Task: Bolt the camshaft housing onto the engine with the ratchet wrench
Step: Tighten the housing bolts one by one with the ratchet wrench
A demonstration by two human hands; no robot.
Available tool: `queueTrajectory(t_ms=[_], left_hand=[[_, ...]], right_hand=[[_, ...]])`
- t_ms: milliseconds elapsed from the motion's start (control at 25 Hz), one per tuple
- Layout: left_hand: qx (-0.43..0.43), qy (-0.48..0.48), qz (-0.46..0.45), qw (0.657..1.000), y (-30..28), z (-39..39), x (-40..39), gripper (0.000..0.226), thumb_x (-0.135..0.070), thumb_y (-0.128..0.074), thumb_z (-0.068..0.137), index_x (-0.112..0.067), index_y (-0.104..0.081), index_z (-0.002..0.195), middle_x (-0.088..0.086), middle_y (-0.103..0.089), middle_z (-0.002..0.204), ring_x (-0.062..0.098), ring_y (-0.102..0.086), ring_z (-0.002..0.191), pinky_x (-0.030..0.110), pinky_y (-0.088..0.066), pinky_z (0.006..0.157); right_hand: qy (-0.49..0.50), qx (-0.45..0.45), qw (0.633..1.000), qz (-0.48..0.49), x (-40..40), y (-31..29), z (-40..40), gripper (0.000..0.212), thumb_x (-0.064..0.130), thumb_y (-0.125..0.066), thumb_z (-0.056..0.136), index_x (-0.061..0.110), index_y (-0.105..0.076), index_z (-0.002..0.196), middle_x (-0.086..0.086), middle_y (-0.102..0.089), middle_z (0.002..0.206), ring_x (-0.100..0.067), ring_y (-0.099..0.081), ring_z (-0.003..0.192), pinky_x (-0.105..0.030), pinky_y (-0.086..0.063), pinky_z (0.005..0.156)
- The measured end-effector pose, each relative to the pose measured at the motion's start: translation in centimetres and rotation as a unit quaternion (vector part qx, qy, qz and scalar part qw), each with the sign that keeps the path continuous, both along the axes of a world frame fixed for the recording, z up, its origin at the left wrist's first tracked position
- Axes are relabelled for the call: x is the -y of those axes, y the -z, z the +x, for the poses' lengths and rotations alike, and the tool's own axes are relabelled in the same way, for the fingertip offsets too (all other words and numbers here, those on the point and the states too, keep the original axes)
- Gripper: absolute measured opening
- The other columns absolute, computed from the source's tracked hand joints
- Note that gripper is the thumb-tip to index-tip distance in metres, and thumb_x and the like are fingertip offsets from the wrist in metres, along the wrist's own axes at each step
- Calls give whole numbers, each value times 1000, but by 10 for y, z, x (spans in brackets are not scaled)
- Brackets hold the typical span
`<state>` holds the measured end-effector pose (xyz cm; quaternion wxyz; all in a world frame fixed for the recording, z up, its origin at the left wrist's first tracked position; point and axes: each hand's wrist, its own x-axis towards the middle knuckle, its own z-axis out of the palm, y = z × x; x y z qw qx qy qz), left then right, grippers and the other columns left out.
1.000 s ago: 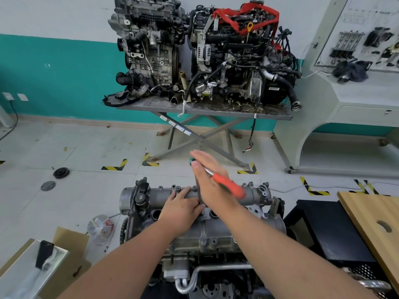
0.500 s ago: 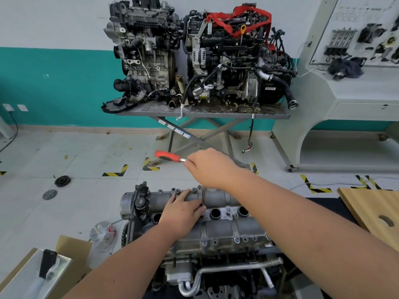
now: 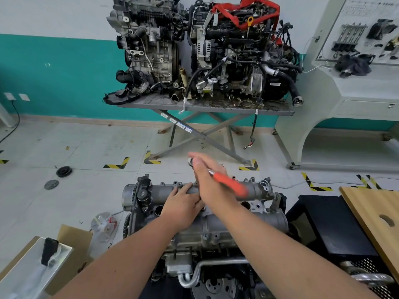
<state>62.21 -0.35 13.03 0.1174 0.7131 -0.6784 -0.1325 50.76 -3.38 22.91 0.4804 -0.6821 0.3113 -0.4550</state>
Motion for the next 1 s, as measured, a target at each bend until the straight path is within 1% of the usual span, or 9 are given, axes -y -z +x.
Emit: queueTrajectory(t_ms=[120, 200, 320, 400, 480, 680, 800, 880, 1000], left_hand=[[-50, -21, -14, 998, 2, -5, -2, 49, -30, -39, 102, -13, -38, 148, 5, -36, 155, 11, -21, 147, 35, -13, 122], [-128, -21, -51, 990, -2, -6, -3, 44, -29, -37, 105, -13, -43, 145, 9, -43, 151, 1, -36, 136, 24, -27, 115], [-15, 7, -39, 999, 0, -4, -1, 41, -44, -31, 104, -29, -58, 130, -4, -51, 145, 17, -29, 142, 40, -23, 118], [6, 4, 1, 1000, 3, -1, 1, 39, -49, -30, 104, -32, -61, 122, -4, -44, 150, 15, -19, 146, 43, -14, 120], [-6, 5, 1, 1000, 7, 1, 2, 37, -50, -32, 103, -33, -64, 110, -2, -47, 148, 12, -15, 148, 42, -13, 119], [-12, 2, 5, 1000, 7, 0, 2, 37, -53, -32, 102, -37, -65, 112, -2, -51, 146, 10, -11, 151, 43, -14, 119], [-17, 3, 6, 1000, 6, 0, 1, 37, -56, -34, 101, -38, -65, 111, -4, -48, 149, 8, -9, 150, 43, -11, 120], [-9, 4, 3, 1000, 5, 0, 0, 37, -56, -35, 100, -39, -65, 114, -3, -46, 150, 8, -8, 149, 43, -11, 121], [-14, 9, 2, 1000, 3, -1, -1, 37, -55, -35, 101, -39, -65, 116, -4, -46, 150, 8, -8, 150, 42, -10, 120]], right_hand=[[50, -178, 907, -378, 9, 8, -2, 33, -1, -67, 85, 13, -75, 114, -10, -58, 140, -32, -54, 126, -40, -45, 100], [49, -253, 838, -481, 15, -2, -1, 33, 5, -56, 83, 9, -74, 110, -12, -66, 126, -36, -61, 114, -44, -50, 90], [35, -407, 766, -497, 20, -24, -3, 44, 37, -40, 96, 13, -64, 124, -8, -64, 105, -31, -59, 95, -45, -48, 85], [16, -520, 727, -448, 26, -39, -4, 59, 55, -22, 100, 19, -50, 136, -6, -60, 110, -29, -56, 100, -43, -43, 86], [-6, -561, 721, -407, 32, -48, -1, 50, 51, -19, 104, 22, -51, 130, -3, -58, 105, -27, -57, 98, -37, -37, 73], [-41, -536, 825, -173, 44, -65, 6, 35, 35, -34, 104, 18, -52, 79, -1, -60, 73, -26, -60, 75, -33, -38, 59], [-133, -355, 912, 158, 42, -72, -3, 25, 23, -44, 100, 6, -63, 97, -6, -70, 64, -18, -72, 71, -29, -45, 65], [-159, -150, 910, 352, 32, -66, -5, 15, 14, -45, 100, 6, -57, 99, -4, -68, 60, -25, -74, 77, -35, -45, 78], [-114, 41, 877, 464, 23, -53, -1, 15, 8, -39, 100, 13, -51, 94, 2, -65, 58, -21, -75, 72, -30, -35, 66]])
